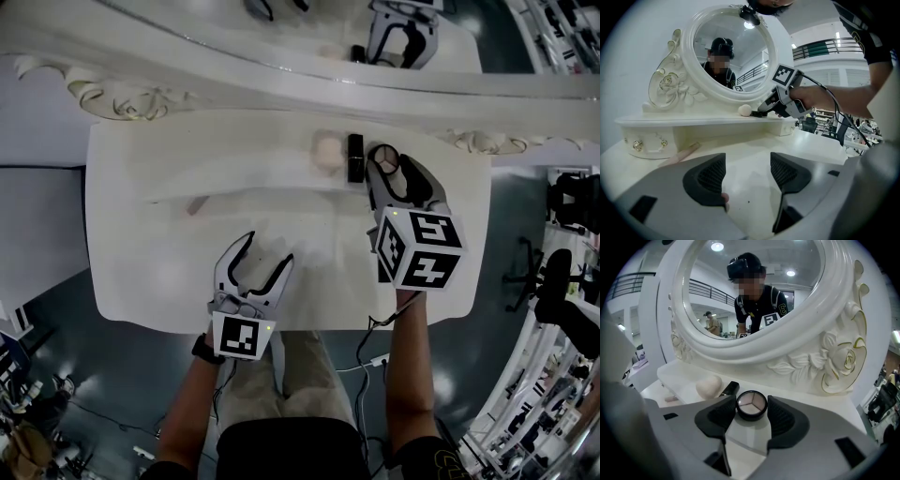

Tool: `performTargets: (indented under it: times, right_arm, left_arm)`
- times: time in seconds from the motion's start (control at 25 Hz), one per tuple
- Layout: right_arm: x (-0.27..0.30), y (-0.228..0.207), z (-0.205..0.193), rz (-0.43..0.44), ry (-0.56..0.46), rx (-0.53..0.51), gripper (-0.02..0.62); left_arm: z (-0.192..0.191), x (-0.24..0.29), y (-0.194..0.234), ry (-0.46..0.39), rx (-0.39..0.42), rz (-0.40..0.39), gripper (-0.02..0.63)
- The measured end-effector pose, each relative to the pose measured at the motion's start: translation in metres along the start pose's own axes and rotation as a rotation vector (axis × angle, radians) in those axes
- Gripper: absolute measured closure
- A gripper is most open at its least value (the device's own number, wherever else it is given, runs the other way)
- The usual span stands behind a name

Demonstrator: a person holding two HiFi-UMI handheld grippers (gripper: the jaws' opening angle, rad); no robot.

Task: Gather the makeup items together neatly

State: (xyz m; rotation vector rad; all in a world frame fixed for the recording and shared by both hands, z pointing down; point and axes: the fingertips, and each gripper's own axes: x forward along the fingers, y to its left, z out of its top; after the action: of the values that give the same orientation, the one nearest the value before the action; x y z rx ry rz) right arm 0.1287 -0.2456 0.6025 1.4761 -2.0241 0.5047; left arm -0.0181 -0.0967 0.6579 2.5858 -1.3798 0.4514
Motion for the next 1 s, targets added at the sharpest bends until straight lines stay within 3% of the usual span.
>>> performTargets:
  times: [0.44, 0.72, 0.84, 1.0]
  right_arm:
    - [-0.001, -0.004, -0.004, -0.011, 0.003, 0.026, 0.367]
    - [-0.018, -0.003, 0.005, -0.039, 0.001, 0.018, 0.364]
    - [-0.043, 0.01, 0.0, -0.027, 0.033, 0.023, 0.364]
    - [-0.086, 0.04, -0.031, 0.025, 0.137, 0.011, 0.373]
  left_arm:
    - [0.001, -0.001, -0.001, -0.012, 0.0, -0.004, 0.313]
    - [-0.006, 0.0, -0.001, 0.005, -0.049, 0.015, 0.31]
    - [-0.007, -0.011, 0.01, 0.05, -0.068, 0.068, 0.337]
    - [-0.002, -0.041, 0.05, 0.123, 0.025, 0.181, 0.338]
